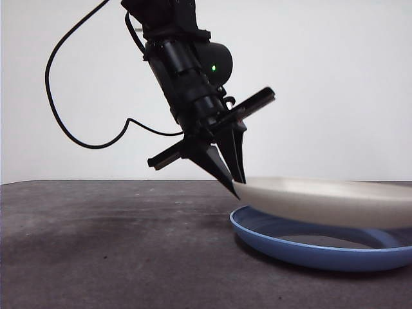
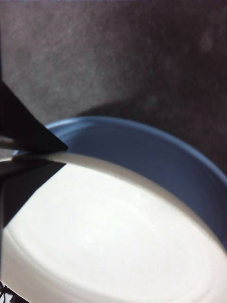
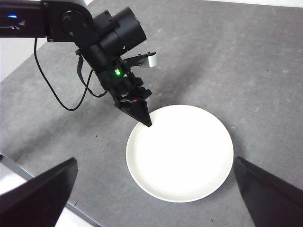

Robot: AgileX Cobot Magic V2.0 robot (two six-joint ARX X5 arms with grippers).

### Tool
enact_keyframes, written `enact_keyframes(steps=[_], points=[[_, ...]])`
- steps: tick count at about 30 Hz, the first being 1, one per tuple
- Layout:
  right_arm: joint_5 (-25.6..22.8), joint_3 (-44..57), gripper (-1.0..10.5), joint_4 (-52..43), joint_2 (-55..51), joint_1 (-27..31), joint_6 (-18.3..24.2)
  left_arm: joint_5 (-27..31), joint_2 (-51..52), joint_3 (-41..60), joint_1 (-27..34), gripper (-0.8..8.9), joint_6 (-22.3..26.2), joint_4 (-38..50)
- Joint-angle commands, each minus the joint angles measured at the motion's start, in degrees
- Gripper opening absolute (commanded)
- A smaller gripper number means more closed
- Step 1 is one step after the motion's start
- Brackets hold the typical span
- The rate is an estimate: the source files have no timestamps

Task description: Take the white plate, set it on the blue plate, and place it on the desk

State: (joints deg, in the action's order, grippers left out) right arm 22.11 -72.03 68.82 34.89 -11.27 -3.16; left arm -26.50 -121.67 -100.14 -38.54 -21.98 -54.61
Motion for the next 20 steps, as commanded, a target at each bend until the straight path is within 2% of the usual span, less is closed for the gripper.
enact_keyframes(steps=[1,20], points=[[-0.09,-1.16,5.9,-0.17,0.11,-0.24,0.61,0.11,-2.47,-1.81,-0.76,0.10,-0.15,0.28],[-0.09,-1.16,5.9,-0.17,0.11,-0.24,0.63,1.29,-3.21,-1.81,-1.11,0.10,0.96,2.38]])
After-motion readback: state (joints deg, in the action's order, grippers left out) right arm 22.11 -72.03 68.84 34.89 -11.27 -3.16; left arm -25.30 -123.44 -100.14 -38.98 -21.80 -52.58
